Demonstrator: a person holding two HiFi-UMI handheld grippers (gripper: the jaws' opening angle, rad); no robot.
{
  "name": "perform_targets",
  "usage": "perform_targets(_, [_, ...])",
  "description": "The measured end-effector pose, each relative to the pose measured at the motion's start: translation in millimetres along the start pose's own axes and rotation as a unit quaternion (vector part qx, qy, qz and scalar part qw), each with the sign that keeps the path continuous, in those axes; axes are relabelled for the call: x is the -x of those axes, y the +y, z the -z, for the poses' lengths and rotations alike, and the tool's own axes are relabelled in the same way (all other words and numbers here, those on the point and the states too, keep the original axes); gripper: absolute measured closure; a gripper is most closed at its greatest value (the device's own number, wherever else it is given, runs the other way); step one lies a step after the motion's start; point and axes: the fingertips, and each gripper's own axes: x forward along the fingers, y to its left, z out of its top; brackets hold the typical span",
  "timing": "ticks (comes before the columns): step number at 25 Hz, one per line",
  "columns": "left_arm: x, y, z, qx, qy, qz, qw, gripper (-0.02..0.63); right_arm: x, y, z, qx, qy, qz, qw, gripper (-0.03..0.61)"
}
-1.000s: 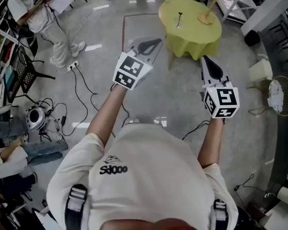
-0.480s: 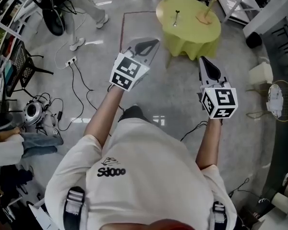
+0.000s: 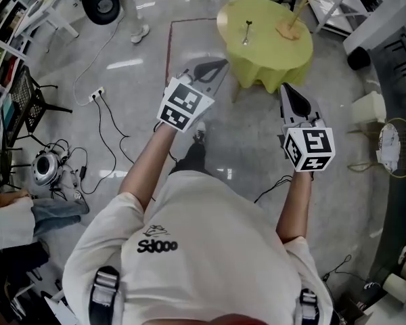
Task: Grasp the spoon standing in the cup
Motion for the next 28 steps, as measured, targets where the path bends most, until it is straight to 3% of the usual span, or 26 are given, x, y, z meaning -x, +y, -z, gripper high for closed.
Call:
perform_targets(15, [-158.1, 122.9, 18.8, 0.013, 0.025, 0.060, 0.9978, 0.586, -166.3, -100.0, 2.7, -0.032, 0.034, 0.035, 0.998, 0.557])
perform_targets(28, [-246.6, 198.6, 67.6, 0.035, 0.064, 0.104, 0.9918, 0.586, -273.7, -149.2, 29.1, -0.061, 0.080, 0.063, 0.993, 0.555])
